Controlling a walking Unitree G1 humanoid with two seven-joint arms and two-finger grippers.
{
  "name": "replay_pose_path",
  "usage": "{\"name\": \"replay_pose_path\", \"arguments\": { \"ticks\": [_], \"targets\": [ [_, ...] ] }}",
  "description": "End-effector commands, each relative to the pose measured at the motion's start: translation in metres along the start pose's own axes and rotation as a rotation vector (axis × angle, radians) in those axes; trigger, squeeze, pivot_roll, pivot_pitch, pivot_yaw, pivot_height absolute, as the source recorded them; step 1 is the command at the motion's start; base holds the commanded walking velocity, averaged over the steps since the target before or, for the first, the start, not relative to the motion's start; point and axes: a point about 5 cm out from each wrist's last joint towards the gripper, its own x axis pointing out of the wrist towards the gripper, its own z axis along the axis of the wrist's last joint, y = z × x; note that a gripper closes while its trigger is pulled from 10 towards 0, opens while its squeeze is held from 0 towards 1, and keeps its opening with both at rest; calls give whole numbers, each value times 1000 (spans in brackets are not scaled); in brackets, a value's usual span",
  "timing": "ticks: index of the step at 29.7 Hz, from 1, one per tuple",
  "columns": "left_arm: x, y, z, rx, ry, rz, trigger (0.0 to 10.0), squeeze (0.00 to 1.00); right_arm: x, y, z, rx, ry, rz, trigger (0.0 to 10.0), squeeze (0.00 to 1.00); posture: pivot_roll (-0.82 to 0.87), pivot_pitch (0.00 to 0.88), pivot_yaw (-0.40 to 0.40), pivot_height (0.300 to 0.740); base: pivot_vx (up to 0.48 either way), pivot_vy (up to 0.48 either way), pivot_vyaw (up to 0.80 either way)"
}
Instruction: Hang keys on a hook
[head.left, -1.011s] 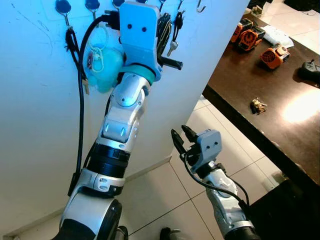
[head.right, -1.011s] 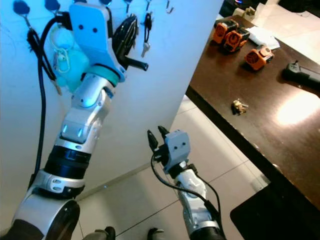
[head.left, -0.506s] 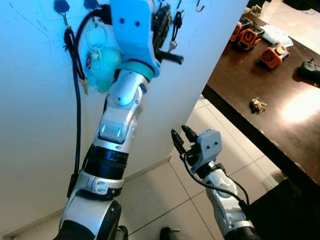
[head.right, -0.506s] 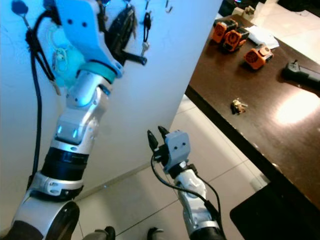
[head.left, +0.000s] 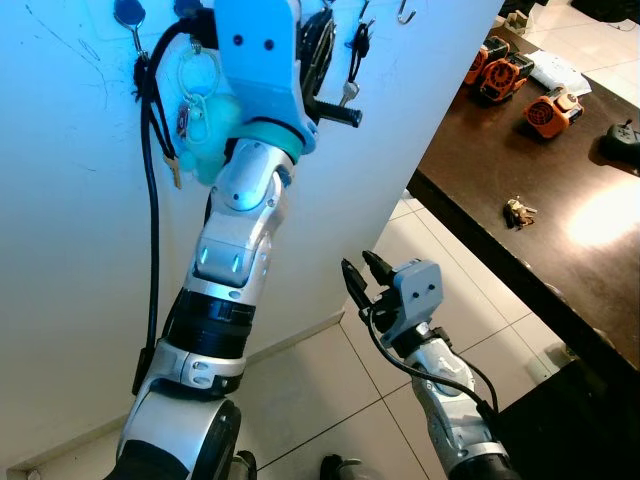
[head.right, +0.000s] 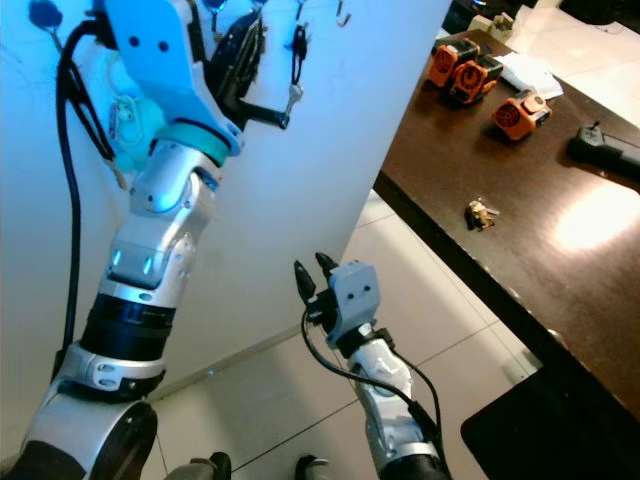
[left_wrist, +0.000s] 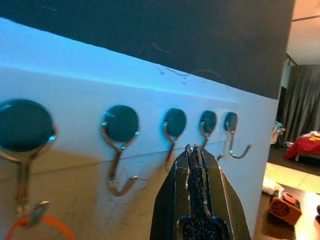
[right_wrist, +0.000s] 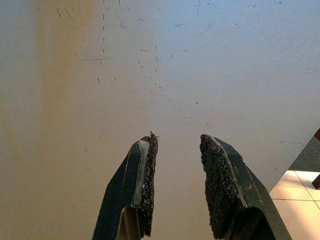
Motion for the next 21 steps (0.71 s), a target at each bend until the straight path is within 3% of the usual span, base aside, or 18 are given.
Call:
{"name": "replay_pose_path", "arguments": {
  "ticks": [1,10,21],
  "targets": [
    [-2,-7,-1,0,8,-33,10000,0,-5,-1,-4,2,15,-11,10000,0,-56,139,-8,740,0,0,0],
    [-5,-19,0,-27,13,-103,10000,0,-4,0,-4,3,15,-6,10000,0,-47,142,-10,740,0,0,0],
    [1,-15,-2,-20,26,-66,10000,0,-4,1,-5,3,16,-7,10000,0,-52,139,-6,740,0,0,0]
  ]
}}
